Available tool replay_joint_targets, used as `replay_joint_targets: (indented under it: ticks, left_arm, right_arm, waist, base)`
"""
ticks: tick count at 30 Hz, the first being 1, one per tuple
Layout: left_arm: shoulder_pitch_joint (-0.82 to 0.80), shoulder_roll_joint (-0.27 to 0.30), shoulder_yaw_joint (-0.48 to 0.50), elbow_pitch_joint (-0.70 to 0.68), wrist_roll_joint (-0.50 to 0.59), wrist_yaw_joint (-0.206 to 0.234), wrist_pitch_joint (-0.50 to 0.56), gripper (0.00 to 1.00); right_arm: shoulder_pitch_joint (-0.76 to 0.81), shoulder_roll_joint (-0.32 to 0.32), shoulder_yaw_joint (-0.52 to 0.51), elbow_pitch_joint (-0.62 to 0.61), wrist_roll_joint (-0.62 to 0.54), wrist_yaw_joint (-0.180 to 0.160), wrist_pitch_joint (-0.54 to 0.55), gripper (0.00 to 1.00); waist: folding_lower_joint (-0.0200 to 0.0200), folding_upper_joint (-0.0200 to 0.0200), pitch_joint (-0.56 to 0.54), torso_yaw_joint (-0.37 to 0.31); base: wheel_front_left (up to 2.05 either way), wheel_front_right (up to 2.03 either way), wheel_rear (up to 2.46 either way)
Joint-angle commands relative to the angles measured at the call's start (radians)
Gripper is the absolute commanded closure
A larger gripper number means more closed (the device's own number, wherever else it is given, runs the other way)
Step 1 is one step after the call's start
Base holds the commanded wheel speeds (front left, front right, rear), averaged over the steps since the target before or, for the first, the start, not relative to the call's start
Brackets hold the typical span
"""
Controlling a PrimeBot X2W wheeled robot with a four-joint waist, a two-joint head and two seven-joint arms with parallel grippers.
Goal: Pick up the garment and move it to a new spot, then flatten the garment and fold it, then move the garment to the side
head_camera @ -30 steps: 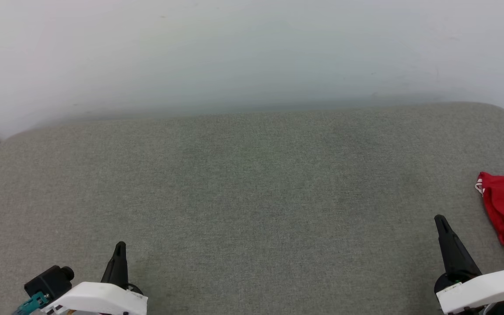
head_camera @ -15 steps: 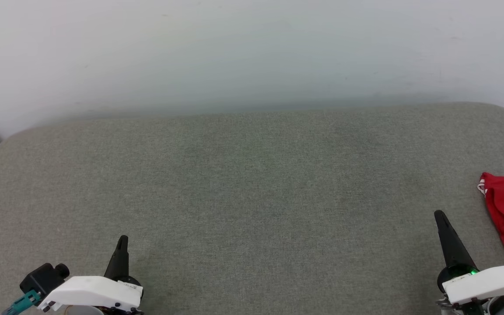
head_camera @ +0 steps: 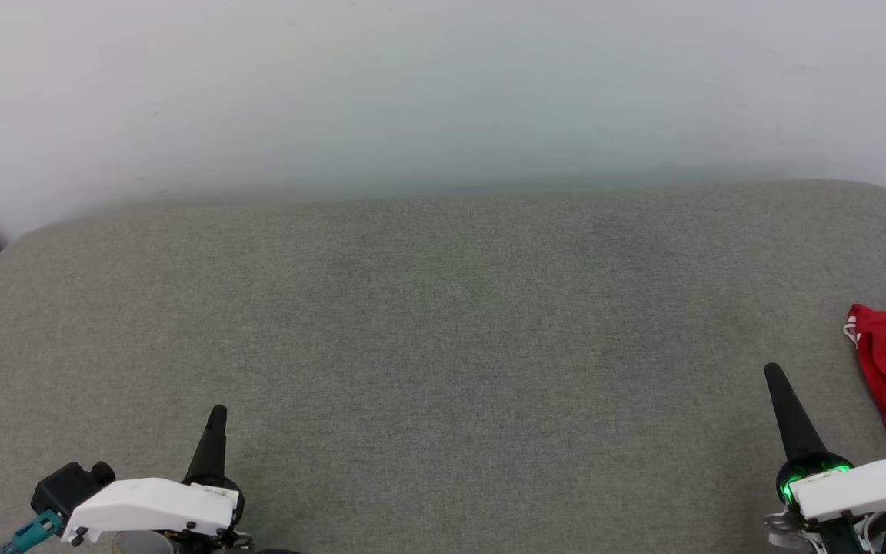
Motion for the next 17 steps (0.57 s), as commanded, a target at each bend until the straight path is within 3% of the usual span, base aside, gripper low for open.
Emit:
replay_joint_targets:
  ticks: [1, 17]
  left_arm:
    - [-0.026, -0.002, 0.011, -0.005, -0.017, -0.008, 0.004, 1.00]
    - [-0.046, -0.027, 0.045, 0.009, -0.151, -0.042, 0.045, 1.00]
  right_arm:
    - [-0.028, 0.002, -0.004, -0.004, 0.023, 0.000, 0.001, 1.00]
    - [-0.052, 0.011, -0.014, 0.035, 0.178, 0.000, 0.016, 1.00]
  waist:
    - [-0.0001, -0.0001, 0.000, 0.000]
    - [-0.0001, -0.0001, 0.003, 0.007]
  base:
    - [0.00, 0.00, 0.00]
    - [0.00, 0.00, 0.00]
